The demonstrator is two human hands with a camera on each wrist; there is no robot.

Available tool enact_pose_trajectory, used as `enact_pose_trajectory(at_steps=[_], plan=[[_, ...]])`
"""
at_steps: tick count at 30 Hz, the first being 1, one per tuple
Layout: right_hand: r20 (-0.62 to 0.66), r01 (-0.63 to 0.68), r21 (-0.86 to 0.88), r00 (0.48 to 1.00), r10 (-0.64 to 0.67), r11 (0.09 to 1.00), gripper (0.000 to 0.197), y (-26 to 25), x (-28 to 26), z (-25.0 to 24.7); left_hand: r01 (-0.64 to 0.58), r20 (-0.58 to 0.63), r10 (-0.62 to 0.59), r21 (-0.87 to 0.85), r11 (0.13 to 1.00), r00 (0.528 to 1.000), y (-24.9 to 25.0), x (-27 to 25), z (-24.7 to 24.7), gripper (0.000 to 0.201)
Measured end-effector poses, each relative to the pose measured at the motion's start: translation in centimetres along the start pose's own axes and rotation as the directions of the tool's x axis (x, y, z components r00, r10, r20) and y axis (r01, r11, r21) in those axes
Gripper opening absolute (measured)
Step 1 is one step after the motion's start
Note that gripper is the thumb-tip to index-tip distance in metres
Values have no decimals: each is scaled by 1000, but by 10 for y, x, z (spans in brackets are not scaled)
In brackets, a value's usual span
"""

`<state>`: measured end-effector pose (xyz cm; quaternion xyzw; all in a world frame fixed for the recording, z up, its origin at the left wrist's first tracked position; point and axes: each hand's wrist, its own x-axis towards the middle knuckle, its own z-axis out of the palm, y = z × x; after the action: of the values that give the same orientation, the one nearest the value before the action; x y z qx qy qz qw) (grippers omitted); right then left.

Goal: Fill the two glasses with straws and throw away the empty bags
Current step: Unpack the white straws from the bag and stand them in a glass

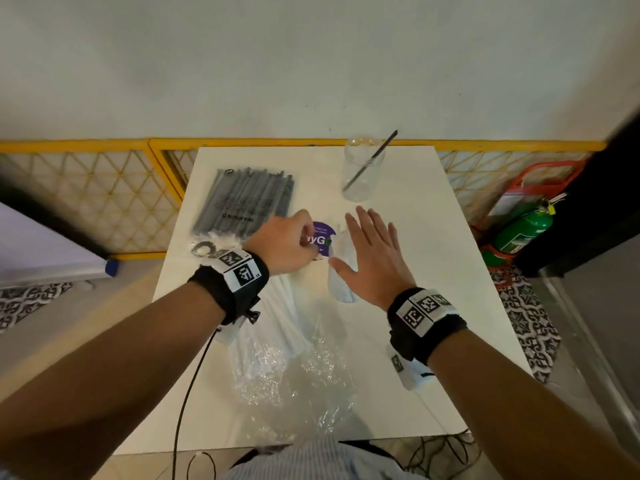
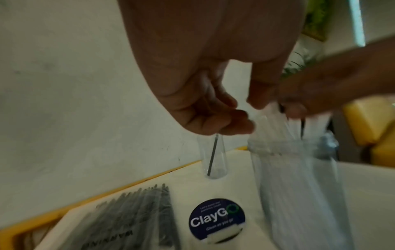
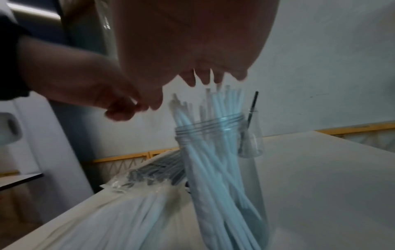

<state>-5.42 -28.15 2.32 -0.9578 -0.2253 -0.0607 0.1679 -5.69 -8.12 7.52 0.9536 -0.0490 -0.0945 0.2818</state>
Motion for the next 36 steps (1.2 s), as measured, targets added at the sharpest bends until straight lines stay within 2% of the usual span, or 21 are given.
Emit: enact_pose_trajectory(at_steps=[2, 3, 5, 7, 9, 10, 14, 17, 20, 25, 29, 31, 33, 35, 36], plan=[[-207, 159, 12, 966, -153, 987, 50, -9, 0, -2, -66, 238, 0, 269, 961, 971, 4, -18, 7, 34], [-310, 252, 4, 921, -238, 968, 35, -14, 0, -4, -120, 378, -31, 369, 922, 925, 9, -28, 14, 51], [-399, 418, 6, 834, -381, 908, 14, -27, -5, -5, -178, 607, -157, 454, 873, 779, 17, -52, 36, 79], [-371, 521, 67, 804, -464, 851, 10, -42, -14, -5, -199, 709, -237, 473, 858, 664, 21, -74, 63, 85], [-280, 522, 160, 838, -468, 838, 10, -54, -24, 0, -298, 757, -235, 494, 817, 610, 22, -90, 88, 81], [-219, 495, 194, 863, -454, 847, 11, -57, -29, 5, -352, 764, -229, 513, 783, 604, 21, -96, 99, 81], [13, 358, 243, 928, -372, 902, 18, -60, -42, 23, -431, 751, -208, 556, 711, 627, 14, -104, 126, 77], [105, 271, 253, 947, -305, 929, 20, -58, -49, 26, -462, 743, -124, 528, 713, 657, 12, -99, 121, 35], [140, 197, 258, 961, -238, 946, 14, -56, -52, 23, -490, 728, -79, 532, 690, 681, 10, -86, 104, 32], [216, 76, 238, 968, -129, 968, 17, -57, -54, 22, -370, 588, -81, 604, 705, 805, -1, -65, 74, 26], [375, -68, 162, 927, 2, 985, 18, -61, -55, 25, -305, 487, -81, 659, 687, 870, -7, -60, 61, 20], [414, -117, 174, 910, 35, 978, 16, -62, -56, 30, -220, 416, -80, 624, 750, 906, -11, -56, 52, 18], [400, -95, 240, 916, -9, 966, 19, -65, -57, 34, -128, 329, -52, 501, 856, 943, -16, -52, 36, 19], [247, -2, 321, 965, -82, 947, 31, -71, -57, 37, -24, 221, -35, 259, 966, 975, -20, -47, 16, 22], [149, 49, 353, 983, -108, 934, 39, -75, -55, 36, 4, 171, -25, 120, 993, 985, -22, -45, 5, 24]])
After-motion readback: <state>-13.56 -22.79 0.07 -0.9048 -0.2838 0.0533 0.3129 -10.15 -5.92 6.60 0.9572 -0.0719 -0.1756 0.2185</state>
